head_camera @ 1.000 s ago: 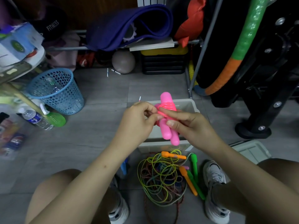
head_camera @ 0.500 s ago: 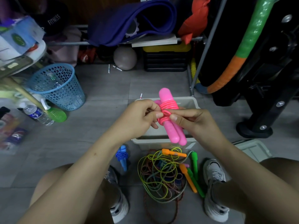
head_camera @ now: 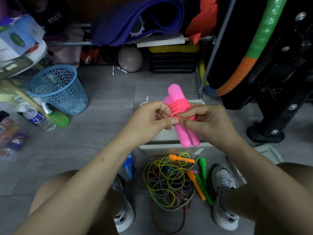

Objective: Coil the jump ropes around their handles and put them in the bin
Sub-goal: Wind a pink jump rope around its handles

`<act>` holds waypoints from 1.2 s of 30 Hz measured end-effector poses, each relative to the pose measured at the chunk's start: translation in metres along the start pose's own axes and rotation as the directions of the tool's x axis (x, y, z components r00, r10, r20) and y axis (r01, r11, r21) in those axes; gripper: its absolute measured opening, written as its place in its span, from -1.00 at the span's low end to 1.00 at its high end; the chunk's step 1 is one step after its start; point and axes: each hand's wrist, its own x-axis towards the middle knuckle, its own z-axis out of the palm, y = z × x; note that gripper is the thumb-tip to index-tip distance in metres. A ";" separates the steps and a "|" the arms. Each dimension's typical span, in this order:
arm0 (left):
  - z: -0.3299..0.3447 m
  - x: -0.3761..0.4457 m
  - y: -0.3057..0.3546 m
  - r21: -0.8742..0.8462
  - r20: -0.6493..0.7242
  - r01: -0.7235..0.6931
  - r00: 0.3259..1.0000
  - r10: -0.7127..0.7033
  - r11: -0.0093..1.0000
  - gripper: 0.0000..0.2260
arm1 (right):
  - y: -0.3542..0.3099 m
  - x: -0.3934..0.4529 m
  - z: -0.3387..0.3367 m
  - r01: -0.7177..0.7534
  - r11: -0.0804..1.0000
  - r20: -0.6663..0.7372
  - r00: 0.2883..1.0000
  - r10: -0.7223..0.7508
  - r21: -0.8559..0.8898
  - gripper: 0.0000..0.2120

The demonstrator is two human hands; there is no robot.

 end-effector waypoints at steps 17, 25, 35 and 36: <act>0.017 0.000 -0.010 0.100 -0.294 -0.225 0.924 0.245 0.969 -0.92 | 0.004 0.008 0.000 0.098 0.991 -0.080 0.993 -0.091 0.090 -0.71; 0.014 -0.004 -0.013 0.023 -0.221 -0.283 0.934 0.281 0.959 -0.95 | 0.008 0.004 0.001 0.135 0.987 -0.205 0.972 -0.116 0.083 -0.80; -0.001 0.001 0.002 -0.120 -0.010 0.007 1.000 -0.008 0.993 -0.81 | 0.012 0.003 0.000 0.071 0.991 -0.073 0.995 -0.062 0.116 -0.87; -0.001 0.001 0.002 -0.072 -0.017 0.004 1.000 -0.005 0.997 -0.81 | 0.012 0.002 0.001 0.064 0.992 -0.062 0.996 -0.058 0.106 -0.89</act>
